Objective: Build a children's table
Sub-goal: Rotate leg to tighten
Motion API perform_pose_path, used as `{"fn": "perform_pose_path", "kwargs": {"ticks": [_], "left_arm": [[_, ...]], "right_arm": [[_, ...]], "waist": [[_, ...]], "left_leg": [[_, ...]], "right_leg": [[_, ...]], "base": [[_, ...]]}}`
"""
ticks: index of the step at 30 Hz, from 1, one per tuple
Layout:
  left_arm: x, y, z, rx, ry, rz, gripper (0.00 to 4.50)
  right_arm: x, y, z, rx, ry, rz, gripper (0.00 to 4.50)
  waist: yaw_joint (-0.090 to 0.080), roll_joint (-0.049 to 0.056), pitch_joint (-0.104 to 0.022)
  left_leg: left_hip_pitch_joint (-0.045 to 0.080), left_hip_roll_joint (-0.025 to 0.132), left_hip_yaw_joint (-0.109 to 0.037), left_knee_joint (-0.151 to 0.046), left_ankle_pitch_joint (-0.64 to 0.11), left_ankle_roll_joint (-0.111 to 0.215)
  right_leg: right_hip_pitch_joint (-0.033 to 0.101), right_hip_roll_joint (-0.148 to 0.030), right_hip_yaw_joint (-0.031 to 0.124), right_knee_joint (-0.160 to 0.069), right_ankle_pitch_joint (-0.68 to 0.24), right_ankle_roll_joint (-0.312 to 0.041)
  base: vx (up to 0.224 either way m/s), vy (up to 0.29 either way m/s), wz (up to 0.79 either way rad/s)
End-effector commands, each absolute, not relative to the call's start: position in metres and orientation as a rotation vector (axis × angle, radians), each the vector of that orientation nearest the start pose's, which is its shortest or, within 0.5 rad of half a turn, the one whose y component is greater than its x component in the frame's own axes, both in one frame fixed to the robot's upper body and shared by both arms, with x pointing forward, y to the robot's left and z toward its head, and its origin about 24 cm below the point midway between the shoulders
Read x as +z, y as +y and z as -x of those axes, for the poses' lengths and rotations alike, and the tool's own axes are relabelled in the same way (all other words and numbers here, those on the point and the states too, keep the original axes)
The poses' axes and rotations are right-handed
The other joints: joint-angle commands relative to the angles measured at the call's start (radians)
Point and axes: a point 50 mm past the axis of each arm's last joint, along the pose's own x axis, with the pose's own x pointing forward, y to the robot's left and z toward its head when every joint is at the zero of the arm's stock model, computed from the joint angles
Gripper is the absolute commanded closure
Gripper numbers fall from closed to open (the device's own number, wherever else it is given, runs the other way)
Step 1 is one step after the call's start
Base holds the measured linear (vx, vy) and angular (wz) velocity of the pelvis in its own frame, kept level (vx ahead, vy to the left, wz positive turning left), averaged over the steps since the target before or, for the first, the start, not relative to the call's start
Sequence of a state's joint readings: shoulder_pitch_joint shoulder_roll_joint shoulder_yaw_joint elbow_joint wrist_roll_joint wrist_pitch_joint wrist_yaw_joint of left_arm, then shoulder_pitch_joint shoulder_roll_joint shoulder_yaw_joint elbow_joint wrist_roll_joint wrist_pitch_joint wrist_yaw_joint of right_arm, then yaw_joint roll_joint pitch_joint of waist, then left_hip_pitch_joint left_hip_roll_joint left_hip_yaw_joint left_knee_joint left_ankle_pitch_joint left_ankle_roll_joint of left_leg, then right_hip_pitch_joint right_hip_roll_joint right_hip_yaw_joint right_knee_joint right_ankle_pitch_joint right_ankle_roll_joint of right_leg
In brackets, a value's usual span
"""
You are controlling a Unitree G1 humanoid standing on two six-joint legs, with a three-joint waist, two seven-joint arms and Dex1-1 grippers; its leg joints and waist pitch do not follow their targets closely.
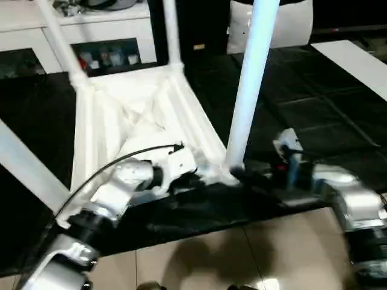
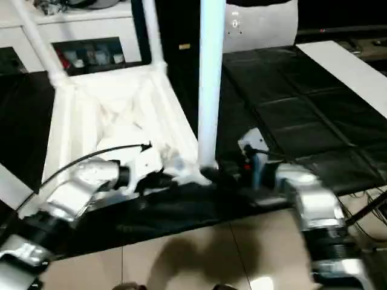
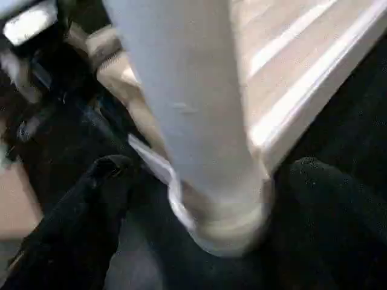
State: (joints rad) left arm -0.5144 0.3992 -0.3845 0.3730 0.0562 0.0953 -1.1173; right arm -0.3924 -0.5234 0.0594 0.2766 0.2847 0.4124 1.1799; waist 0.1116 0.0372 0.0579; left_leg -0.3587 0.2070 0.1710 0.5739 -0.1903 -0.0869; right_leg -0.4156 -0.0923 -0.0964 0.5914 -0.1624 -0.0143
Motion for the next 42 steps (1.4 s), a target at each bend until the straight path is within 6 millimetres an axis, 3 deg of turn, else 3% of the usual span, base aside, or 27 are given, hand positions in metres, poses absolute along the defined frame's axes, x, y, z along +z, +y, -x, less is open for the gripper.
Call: {"fn": "perform_pose_path", "kwargs": {"ticks": [1,6,14,17,29,34,38,42], "left_arm": [[0.051,0.104,-0.288,-1.514,0.377,-0.639,4.50],[0.052,0.107,-0.284,-1.612,0.382,-0.677,4.50],[0.053,0.108,-0.282,-1.664,0.379,-0.699,4.50],[0.052,0.108,-0.281,-1.663,0.376,-0.700,4.50],[0.050,0.109,-0.282,-1.651,0.377,-0.710,4.50],[0.050,0.106,-0.281,-1.633,0.375,-0.653,4.50],[0.053,0.101,-0.287,-1.549,0.380,-0.590,4.50],[0.058,0.093,-0.298,-1.389,0.375,-0.499,4.50]], "right_arm": [[0.078,-0.190,-0.291,1.198,0.421,0.076,0.05],[0.081,-0.189,-0.289,1.317,0.441,0.145,0.05],[0.080,-0.184,-0.284,1.451,0.454,0.101,0.82],[0.078,-0.182,-0.283,1.480,0.470,0.072,1.08],[0.075,-0.181,-0.282,1.509,0.483,0.047,2.19],[0.073,-0.178,-0.278,1.528,0.470,0.009,2.44],[0.074,-0.168,-0.279,1.443,0.417,-0.026,2.49],[0.069,-0.150,-0.290,1.214,0.373,-0.029,2.50]], "waist": [[0.000,-0.017,-0.060],[0.011,-0.017,-0.063],[0.025,-0.022,-0.064],[0.026,-0.019,-0.066],[0.030,-0.022,-0.069],[0.031,-0.024,-0.069],[0.030,-0.020,-0.065],[0.018,-0.020,-0.055]], "left_leg": [[-0.002,0.021,0.005,-0.054,-0.139,0.097],[0.002,0.024,0.005,-0.054,-0.142,0.084],[0.001,0.025,0.005,-0.052,-0.134,0.089],[-0.001,0.024,0.004,-0.051,-0.135,0.086],[-0.001,0.023,0.004,-0.048,-0.113,0.089],[-0.001,0.024,0.005,-0.048,-0.117,0.088],[-0.002,0.024,0.004,-0.050,-0.122,0.081],[0.001,0.018,0.002,-0.059,-0.186,0.047]], "right_leg": [[0.061,-0.049,0.047,-0.068,-0.253,-0.198],[0.060,-0.052,0.049,-0.063,-0.247,-0.206],[0.061,-0.053,0.050,-0.059,-0.239,-0.211],[0.062,-0.053,0.049,-0.058,-0.234,-0.214],[0.064,-0.051,0.048,-0.053,-0.197,-0.222],[0.063,-0.051,0.048,-0.053,-0.215,-0.219],[0.062,-0.052,0.050,-0.058,-0.248,-0.204],[0.059,-0.053,0.046,-0.078,-0.398,-0.152]], "base": [[0.000,0.000,0.00],[0.000,0.000,0.00],[0.000,0.000,0.00],[0.000,0.000,0.00],[0.000,0.000,0.00],[0.000,0.000,0.00],[0.000,0.000,0.00],[0.000,0.000,0.00]]}}
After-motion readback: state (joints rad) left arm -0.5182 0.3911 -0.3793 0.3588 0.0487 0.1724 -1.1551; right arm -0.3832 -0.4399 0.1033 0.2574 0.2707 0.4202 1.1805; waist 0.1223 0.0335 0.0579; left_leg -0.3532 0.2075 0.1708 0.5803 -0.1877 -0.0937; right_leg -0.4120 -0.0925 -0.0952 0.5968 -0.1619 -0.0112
